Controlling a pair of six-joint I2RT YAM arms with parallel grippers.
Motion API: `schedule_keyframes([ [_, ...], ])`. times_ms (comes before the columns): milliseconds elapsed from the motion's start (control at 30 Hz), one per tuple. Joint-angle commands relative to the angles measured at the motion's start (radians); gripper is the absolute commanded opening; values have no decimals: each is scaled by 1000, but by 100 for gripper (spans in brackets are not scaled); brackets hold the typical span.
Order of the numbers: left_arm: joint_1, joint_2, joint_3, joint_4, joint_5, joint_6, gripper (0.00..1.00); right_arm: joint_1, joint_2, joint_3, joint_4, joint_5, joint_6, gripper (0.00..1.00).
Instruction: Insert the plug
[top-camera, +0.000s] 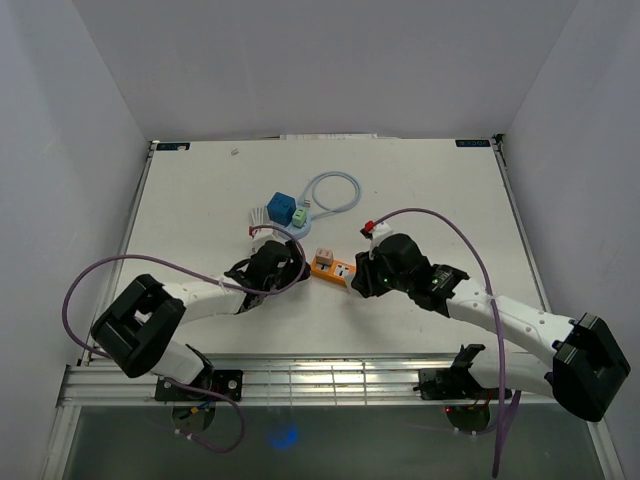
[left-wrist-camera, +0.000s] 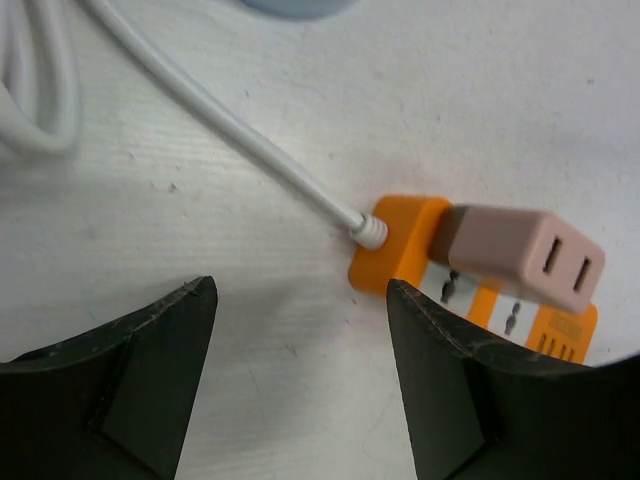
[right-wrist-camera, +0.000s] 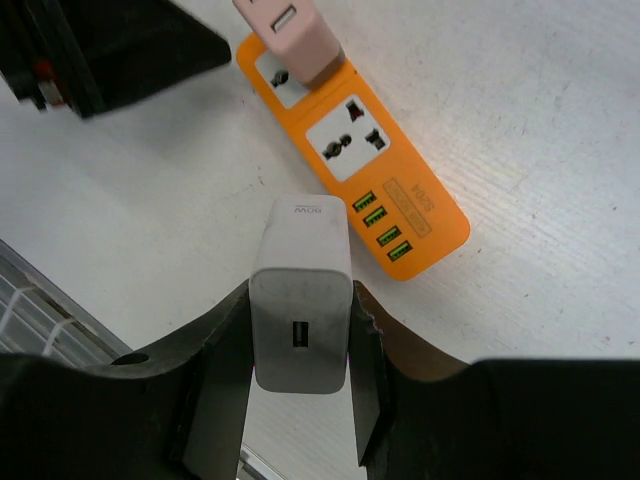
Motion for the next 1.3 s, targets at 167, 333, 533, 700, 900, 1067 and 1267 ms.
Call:
schedule_keyframes([
  [167,-75,-79,-35,-273,-79,-99,84,-34,-31,172,-123,-18,-57,8],
  [333,-63,5,184,-492,-173,-128,88,-35,-82,182,-126,-40,-52,8],
  [533,-60,124,355,-638,-196,-186,85,-37,-134,174,-129,-29,-55,8],
  [700,-51,55,335,-604,-225,-206,85,-37,-159,165,-132,-26,-61,8],
  [900,-41,-7,371,-580,-251,-153,81,-38,-177,160,-136,-15,-66,8],
  [1067,-23,-37,340,-364,-167,-3,81,-37,-160,175,-161,-5,-52,8],
  [1267,-12,47,452,-295,-96,105,82,-37,-153,195,-176,-23,-32,8],
])
